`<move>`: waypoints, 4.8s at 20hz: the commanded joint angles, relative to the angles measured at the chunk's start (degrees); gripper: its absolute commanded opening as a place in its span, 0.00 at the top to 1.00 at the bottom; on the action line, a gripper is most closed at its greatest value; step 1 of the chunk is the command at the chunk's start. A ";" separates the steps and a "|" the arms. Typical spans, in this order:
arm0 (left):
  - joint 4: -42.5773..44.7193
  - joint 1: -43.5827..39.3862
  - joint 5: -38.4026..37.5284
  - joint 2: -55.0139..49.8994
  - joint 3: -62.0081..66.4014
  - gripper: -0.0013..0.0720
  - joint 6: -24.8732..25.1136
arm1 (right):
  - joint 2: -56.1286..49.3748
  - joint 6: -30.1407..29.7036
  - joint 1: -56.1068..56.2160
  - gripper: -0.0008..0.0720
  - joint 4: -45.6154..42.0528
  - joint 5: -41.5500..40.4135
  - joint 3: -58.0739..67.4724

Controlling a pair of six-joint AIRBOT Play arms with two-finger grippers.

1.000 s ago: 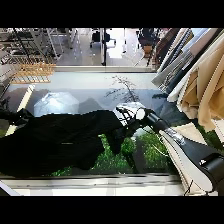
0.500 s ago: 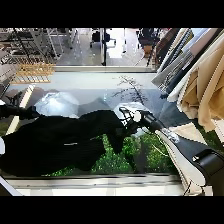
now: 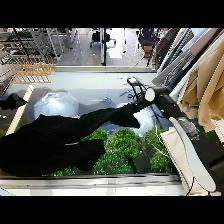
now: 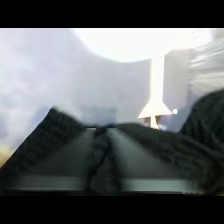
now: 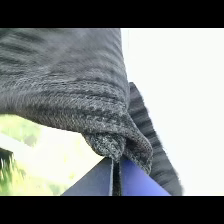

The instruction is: Fold the clothes and pants, and hang the long-sleeved shirts on hangers.

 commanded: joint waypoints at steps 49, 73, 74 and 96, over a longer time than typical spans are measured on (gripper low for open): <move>-16.15 16.65 12.59 24.44 1.92 0.95 -4.04 | 29.68 1.92 -22.27 0.94 -5.75 -10.58 0.24; -13.16 22.45 14.56 25.29 -16.15 0.95 -1.95 | 27.52 -0.61 -19.45 0.94 8.28 -12.96 -23.23; -13.05 20.04 18.53 22.10 -16.15 0.95 -1.97 | 23.87 1.07 -18.95 0.94 8.28 -19.78 -24.92; 23.61 22.36 0.74 3.80 -16.15 0.04 -13.84 | -6.82 -16.31 3.43 0.27 39.43 13.11 -15.32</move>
